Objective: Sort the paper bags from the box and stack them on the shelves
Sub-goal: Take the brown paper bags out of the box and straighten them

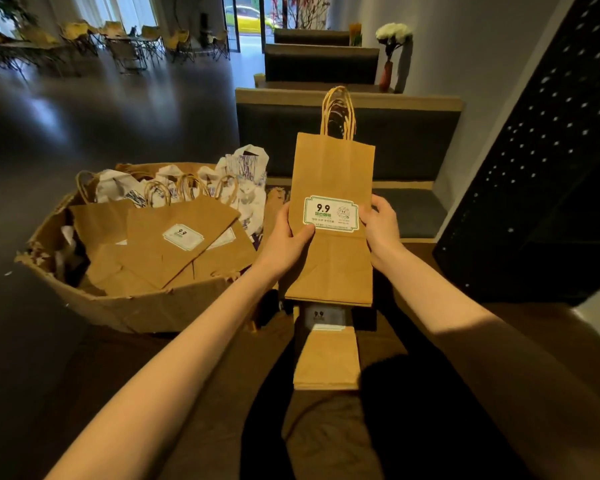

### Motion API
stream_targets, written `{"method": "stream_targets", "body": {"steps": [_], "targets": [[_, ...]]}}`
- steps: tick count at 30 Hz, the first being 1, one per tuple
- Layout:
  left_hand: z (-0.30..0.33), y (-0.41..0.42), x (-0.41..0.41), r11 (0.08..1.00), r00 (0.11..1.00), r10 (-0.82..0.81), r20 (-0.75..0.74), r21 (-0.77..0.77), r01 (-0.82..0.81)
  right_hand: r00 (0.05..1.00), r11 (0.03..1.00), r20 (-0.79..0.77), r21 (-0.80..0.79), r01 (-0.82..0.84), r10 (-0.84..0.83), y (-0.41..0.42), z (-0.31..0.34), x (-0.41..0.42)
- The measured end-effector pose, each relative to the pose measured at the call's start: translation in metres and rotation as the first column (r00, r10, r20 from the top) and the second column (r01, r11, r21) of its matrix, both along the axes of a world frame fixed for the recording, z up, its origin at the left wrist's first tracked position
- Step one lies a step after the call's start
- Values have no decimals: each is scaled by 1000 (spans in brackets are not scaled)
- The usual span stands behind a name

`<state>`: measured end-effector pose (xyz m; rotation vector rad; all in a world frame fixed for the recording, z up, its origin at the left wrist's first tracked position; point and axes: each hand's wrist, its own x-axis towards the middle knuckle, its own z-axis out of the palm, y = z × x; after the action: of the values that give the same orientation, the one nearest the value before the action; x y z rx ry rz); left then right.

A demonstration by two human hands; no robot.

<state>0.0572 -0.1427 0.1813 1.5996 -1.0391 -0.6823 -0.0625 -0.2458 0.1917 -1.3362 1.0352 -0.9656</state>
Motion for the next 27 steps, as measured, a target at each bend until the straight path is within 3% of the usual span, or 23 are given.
{"method": "stream_targets", "body": {"steps": [5, 10, 15, 19, 24, 27], "targets": [[-23, 3, -23, 978, 995, -94, -12, 184, 95, 997, 995, -61, 92, -38, 43, -8, -29, -36], [-68, 4, -30, 958, 999, -22, 46, 286, 8, 985, 969, -89, 214, -127, 148, -15, -65, -47], [-114, 8, -31, 866, 990, 42, 138, 490, -105, 954, 893, -76, 378, -242, 291, -16, -106, -48], [-140, 11, -31, 821, 975, 43, 219, 548, -160, 971, 881, -40, 431, -194, 234, -13, -142, -43], [-173, 8, -33, 742, 960, 9, 280, 641, -194, 976, 900, -167, 432, -53, 138, -8, -176, -28], [-182, 6, -37, 686, 940, -3, 342, 685, -247, 911, 922, -324, 367, -125, 253, -11, -187, -26]]}}
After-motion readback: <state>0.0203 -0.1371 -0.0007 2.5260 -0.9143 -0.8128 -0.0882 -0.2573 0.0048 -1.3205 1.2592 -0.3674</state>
